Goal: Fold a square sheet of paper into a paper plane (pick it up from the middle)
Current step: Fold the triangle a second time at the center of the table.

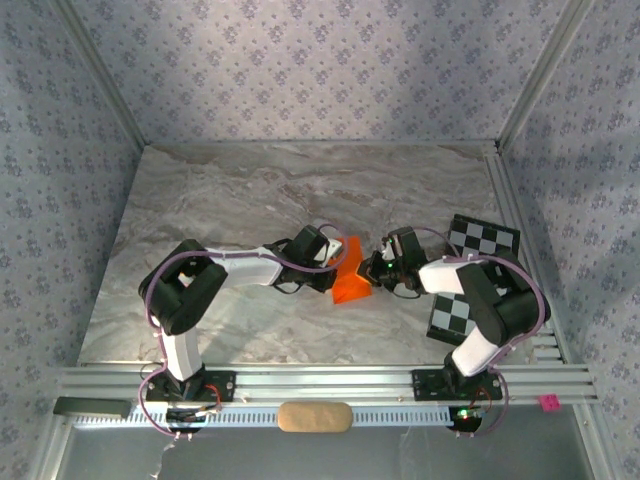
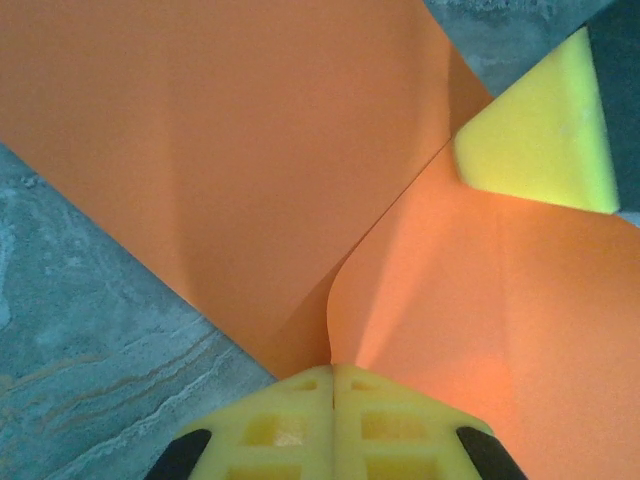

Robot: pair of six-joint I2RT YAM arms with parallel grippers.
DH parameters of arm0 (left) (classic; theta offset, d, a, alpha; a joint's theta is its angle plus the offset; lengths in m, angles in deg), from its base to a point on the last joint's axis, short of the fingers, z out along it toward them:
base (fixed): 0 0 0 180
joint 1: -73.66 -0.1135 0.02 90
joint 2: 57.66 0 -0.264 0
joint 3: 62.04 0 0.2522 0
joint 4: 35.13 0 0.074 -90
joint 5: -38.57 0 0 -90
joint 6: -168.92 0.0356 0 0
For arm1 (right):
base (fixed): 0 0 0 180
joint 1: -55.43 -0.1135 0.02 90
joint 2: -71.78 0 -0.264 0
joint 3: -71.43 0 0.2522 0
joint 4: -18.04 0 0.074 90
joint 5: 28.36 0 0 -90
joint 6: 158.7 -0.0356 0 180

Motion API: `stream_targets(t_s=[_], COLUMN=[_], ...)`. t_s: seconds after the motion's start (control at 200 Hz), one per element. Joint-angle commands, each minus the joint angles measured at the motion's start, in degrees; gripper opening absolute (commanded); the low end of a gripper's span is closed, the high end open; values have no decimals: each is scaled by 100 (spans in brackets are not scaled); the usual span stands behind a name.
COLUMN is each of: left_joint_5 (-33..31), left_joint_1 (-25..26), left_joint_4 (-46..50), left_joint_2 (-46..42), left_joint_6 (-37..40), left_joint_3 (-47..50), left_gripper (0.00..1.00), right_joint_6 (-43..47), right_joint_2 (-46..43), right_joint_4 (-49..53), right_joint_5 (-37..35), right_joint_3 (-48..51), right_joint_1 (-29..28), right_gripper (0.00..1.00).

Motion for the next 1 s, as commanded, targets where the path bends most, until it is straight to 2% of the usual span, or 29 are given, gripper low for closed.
stream_targets(t_s=[0.0, 0.265, 0.53, 0.68, 0.994], left_joint_5=[-58, -50, -47, -58, -62], left_joint_1=[-19, -20, -20, -21, -16], left_joint_4=[330, 319, 323, 319, 330], left_joint_2=[159, 177, 168, 168, 186], left_joint_6=[90, 101, 106, 102, 124], left_joint_3=[-34, -43, -35, -34, -44], left_gripper=[0, 0, 0, 0, 0], right_joint_6=[-123, -160, 296, 421, 324], right_joint_2=[-153, -436, -893, -599, -49], right_joint_4=[462, 333, 492, 572, 274], right_joint_5=[-694, -632, -235, 244, 366], right_joint_3=[149, 169, 10, -254, -168], right_joint_1=[148, 293, 70, -240, -382], right_gripper=[0, 0, 0, 0, 0])
